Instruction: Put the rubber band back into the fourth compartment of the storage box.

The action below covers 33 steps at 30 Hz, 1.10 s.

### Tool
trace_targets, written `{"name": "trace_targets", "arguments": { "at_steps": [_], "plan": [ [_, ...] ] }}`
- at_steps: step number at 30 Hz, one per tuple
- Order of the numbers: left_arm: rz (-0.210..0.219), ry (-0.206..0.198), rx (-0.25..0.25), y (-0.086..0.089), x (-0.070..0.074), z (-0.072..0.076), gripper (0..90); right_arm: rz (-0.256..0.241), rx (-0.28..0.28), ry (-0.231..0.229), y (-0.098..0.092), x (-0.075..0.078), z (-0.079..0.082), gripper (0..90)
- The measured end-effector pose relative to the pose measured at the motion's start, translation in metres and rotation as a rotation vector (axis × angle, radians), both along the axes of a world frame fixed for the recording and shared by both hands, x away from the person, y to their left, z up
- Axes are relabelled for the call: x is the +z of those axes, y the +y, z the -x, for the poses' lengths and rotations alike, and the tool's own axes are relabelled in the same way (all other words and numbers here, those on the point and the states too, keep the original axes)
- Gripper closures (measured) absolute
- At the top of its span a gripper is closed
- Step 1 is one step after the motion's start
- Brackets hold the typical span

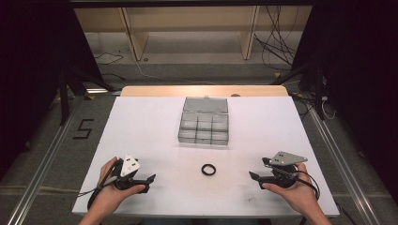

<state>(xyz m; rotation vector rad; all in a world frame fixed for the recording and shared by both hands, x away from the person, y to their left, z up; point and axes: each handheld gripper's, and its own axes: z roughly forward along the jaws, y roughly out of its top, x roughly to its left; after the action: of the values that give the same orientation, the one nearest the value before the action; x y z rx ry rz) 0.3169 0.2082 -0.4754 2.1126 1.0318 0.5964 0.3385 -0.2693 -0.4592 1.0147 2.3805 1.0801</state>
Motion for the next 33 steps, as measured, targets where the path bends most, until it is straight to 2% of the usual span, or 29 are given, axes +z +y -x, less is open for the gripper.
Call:
{"name": "trace_targets", "arguments": {
  "at_steps": [8, 14, 20, 33],
  "plan": [
    [0.003, -0.004, -0.002, 0.000, 0.000, 0.000, 16.1, 0.006, 0.017, -0.014, 0.001, 0.000, 0.000, 28.6],
    [0.004, -0.007, -0.002, 0.000, 0.000, 0.000, 16.1, -0.001, 0.043, -0.012, 0.008, 0.001, -0.002, 36.8],
    [0.007, -0.002, -0.004, 0.000, 0.000, -0.001, 16.1, -0.005, 0.071, -0.008, 0.022, 0.001, -0.008, 42.1],
    [0.012, -0.003, -0.006, -0.002, -0.001, -0.001, 16.2, 0.008, 0.157, 0.048, 0.065, -0.002, -0.023, 54.2]
  ]
}}
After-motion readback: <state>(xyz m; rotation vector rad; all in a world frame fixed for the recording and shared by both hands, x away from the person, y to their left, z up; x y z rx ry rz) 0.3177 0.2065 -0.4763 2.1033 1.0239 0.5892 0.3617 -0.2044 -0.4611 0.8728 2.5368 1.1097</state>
